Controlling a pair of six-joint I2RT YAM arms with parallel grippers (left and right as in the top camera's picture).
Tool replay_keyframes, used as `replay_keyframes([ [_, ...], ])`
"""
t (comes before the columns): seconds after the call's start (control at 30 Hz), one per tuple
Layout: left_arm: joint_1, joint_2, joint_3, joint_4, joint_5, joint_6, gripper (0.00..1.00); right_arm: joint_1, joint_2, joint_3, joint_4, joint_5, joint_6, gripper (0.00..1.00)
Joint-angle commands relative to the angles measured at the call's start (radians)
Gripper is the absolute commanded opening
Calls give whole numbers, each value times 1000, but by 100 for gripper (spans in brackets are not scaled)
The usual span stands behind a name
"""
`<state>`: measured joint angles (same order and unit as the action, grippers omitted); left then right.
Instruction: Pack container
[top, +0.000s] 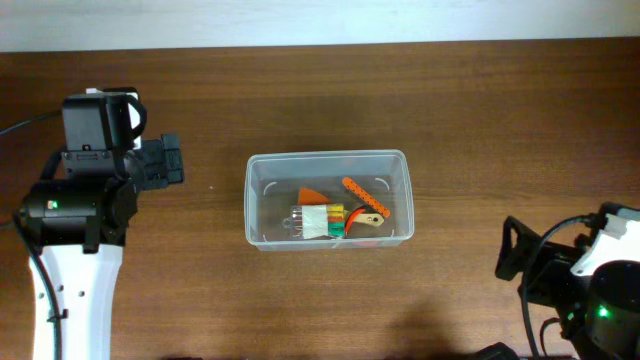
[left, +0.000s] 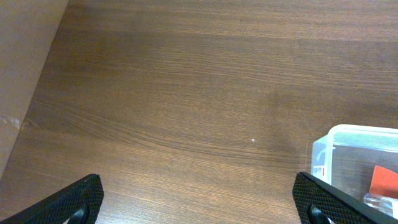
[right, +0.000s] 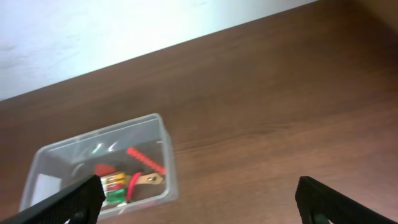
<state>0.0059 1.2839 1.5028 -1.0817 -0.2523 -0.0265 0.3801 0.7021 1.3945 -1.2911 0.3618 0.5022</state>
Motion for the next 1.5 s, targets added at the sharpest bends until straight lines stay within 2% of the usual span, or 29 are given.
replay_keyframes([
  [0.0,-2,-3,20,-2,-14,-10,99,-1,2,-5,29,-44,12,99],
  [0.23,-2,-3,20,-2,-14,-10,99,-1,3,-5,51,-45,-46,99],
  [0.33,-2,-3,20,-2,-14,-10,99,-1,3,-5,81,-57,-172,99],
  [0.5,-2,-3,20,-2,-14,-10,99,-35,0,-6,191,-182,-462,99],
  [0.77,-2,-3,20,-2,-14,-10,99,-251,-31,-60,226,-373,-489,99],
  [0.87,-2,-3,20,-2,-14,-10,99,-339,-104,-177,325,-442,-539,99],
  [1.07,-2,-3,20,-2,-14,-10,99,-388,-308,-441,571,-460,-558,99],
  [1.1,-2,-3,20,-2,-14,-10,99,-402,-389,-530,636,-461,-558,99],
  [1.47,-2,-3,20,-2,-14,-10,99,-453,-602,-847,854,-473,-558,99],
])
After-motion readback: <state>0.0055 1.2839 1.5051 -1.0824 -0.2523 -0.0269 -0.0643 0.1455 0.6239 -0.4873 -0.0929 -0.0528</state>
